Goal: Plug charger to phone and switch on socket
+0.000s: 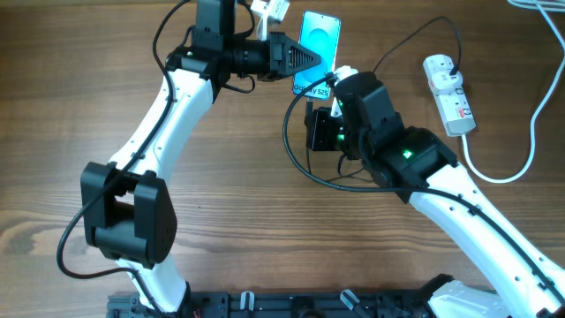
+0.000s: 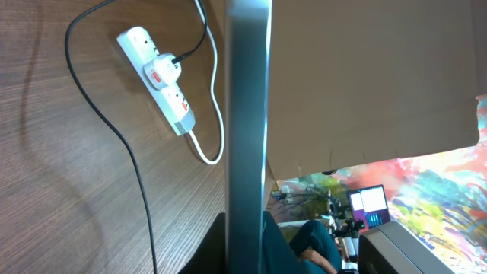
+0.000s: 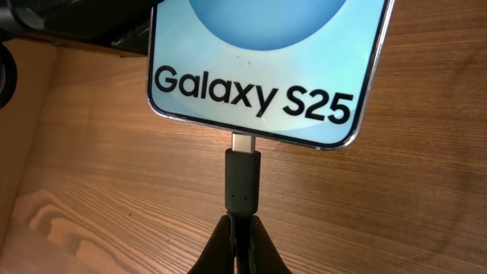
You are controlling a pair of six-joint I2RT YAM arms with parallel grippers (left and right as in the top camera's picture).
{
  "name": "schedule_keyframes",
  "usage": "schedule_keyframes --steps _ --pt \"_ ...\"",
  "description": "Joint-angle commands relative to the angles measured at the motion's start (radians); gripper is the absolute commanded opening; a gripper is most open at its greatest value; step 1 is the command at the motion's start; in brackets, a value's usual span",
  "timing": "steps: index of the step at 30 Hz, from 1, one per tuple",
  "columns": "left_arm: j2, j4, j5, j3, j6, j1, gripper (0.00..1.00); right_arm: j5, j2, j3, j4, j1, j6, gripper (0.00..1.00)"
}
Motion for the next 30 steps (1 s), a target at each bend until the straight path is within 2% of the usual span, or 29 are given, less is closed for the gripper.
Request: schedule_keyframes --steps 1,30 --pt "-0.027 0.003 0.038 0.019 -0.002 -0.005 0.04 0.024 0.005 0.009 0.01 0.0 -0.021 0.04" --pt "-0.027 -0.005 0.038 0.019 -0.025 -0.005 0.04 0.025 0.005 0.009 0.019 -0.001 -0.013 0.04"
